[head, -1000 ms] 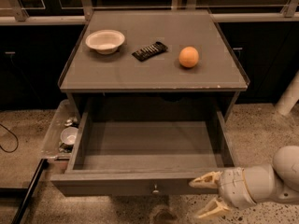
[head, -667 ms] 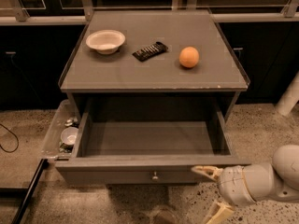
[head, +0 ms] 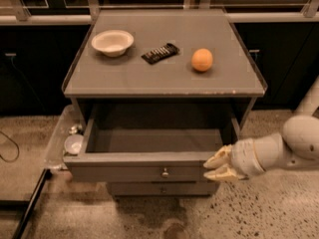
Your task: Close top drawer
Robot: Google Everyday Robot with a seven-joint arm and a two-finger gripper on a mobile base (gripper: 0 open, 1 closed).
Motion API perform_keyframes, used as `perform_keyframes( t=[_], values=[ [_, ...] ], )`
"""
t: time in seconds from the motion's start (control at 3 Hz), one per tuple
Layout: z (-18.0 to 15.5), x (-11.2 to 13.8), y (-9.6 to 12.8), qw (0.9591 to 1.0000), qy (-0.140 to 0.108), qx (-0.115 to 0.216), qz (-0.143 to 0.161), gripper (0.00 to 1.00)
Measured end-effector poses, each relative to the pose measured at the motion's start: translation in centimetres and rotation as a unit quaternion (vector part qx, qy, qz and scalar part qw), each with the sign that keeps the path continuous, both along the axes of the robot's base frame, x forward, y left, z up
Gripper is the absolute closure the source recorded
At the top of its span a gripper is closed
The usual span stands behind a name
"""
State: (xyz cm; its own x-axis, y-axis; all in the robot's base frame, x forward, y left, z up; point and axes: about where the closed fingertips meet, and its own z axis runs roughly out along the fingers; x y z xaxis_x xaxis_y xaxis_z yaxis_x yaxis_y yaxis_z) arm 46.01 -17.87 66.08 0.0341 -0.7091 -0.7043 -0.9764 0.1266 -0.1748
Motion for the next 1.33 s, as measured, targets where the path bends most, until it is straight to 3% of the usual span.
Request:
perform_keyframes(
  t=[0.33,0.67,1.33],
  values=[
    [0.19,3.89,-1.71,0.9997,-0.01,-0.016,-0.016,0.85],
    [0.04,4.83,-2.34,0.9994,-0.011,-0.02,-0.024,1.0],
    [0.03,4.83,-2.33,0.9995,-0.011,-0.02,-0.024,0.57]
  ],
)
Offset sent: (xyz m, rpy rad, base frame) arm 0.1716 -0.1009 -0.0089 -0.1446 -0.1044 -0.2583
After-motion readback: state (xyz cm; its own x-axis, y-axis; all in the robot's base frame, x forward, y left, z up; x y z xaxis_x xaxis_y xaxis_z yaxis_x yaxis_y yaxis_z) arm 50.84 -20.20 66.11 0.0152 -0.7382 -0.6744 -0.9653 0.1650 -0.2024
